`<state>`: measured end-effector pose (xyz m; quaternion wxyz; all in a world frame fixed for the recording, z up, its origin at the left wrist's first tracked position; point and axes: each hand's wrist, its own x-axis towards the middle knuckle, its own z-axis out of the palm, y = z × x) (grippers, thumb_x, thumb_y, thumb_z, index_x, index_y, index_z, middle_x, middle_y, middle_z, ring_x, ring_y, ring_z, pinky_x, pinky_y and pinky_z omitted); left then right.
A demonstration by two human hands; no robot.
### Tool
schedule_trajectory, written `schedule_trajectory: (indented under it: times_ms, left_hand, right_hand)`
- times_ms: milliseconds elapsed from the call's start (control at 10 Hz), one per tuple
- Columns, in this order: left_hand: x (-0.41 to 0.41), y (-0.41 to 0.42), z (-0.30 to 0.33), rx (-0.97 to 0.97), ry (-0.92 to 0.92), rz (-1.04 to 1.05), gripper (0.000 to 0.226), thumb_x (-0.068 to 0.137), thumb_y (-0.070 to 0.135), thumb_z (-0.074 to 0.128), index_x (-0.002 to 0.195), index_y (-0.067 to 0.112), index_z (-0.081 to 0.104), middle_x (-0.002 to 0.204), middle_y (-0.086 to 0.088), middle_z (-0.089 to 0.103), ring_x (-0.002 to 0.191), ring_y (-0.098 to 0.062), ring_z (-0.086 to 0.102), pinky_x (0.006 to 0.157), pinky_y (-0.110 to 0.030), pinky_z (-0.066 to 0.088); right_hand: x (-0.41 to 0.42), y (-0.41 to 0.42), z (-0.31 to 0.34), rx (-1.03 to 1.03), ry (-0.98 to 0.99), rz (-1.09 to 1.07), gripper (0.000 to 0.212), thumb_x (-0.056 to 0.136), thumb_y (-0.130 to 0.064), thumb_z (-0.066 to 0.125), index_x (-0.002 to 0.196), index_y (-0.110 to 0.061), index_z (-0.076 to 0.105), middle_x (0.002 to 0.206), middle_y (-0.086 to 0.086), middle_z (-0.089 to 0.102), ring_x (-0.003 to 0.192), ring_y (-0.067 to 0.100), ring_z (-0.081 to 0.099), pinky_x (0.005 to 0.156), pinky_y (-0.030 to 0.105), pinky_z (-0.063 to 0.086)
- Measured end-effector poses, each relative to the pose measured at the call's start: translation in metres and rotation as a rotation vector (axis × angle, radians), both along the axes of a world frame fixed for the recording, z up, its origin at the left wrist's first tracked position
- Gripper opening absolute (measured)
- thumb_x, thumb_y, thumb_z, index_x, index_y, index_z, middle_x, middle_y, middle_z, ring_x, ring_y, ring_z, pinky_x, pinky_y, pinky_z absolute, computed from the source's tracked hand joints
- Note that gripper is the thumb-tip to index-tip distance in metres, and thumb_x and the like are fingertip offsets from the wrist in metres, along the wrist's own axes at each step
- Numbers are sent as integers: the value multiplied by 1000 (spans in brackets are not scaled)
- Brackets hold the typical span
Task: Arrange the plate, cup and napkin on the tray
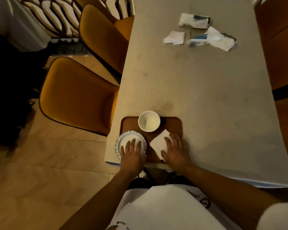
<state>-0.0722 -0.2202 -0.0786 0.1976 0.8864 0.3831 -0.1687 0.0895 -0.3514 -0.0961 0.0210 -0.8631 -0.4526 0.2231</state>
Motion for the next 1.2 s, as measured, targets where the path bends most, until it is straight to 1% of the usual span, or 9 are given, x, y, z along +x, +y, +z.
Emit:
schedule_trajectory:
  times_ms: [100,200,400,700,800,900,1000,1100,1200]
  left_hand:
    - [-16,22,-7,-26,69,13,78,94,65,28,156,24,5,166,-12,6,152,-35,1,120,-58,3]
    - [-16,29,-11,-51,80,-28,81,92,68,27,156,24,3,166,-12,3,152,-35,-3,121,-58,2]
    - [-26,46,-11,-85,71,-126,86,89,69,32,156,22,4,166,-13,1,152,-34,-3,121,-56,2]
    - [-27,48,-3,-50,177,-225,82,92,67,28,156,23,0,165,-16,-6,151,-37,-9,117,-60,-7]
    - [-22,51,1,-35,199,-257,77,94,61,30,156,20,9,165,-16,2,151,-39,-3,118,-61,-4]
    - [-8,69,19,-7,265,-334,68,97,52,36,153,17,21,164,-15,12,151,-38,6,118,-61,2]
    - [15,79,69,-70,279,-359,60,99,44,42,150,12,32,159,-14,28,147,-33,23,118,-50,17]
    - [69,106,142,-360,328,-206,48,101,25,50,141,1,41,125,-9,56,129,-25,49,93,-32,43]
    - [97,129,183,-360,474,-149,54,99,36,52,140,2,43,127,-12,62,125,-30,56,79,-38,52]
  right_hand:
    - [-13,9,-2,-77,-14,41,76,93,-62,31,155,-18,20,165,13,11,152,36,4,120,54,0]
    - [-15,7,-4,-107,-13,35,78,93,-65,25,156,-20,13,166,12,2,152,36,-4,119,54,-6]
    - [-38,12,0,-168,-22,-26,80,93,-67,22,157,-23,3,166,9,-7,151,34,-11,119,55,-5]
    - [-44,22,17,-306,95,-102,74,96,-61,25,157,-23,5,166,7,-9,151,36,-10,118,58,-5]
    - [-36,29,26,-371,183,-114,71,98,-54,33,156,-19,12,166,10,-2,151,38,-1,120,55,4]
    - [-8,53,56,-408,283,-157,58,97,-38,48,147,-10,36,156,16,32,141,36,33,114,43,30]
    - [20,78,91,-365,395,-255,49,96,-24,55,140,-5,47,144,17,50,131,35,49,100,39,42]
    - [60,122,166,-390,432,-132,43,96,-20,56,135,-3,53,118,16,62,98,32,66,70,35,50]
    - [77,144,219,-390,340,-110,45,98,-28,54,136,-4,52,125,12,64,99,29,68,73,37,53]
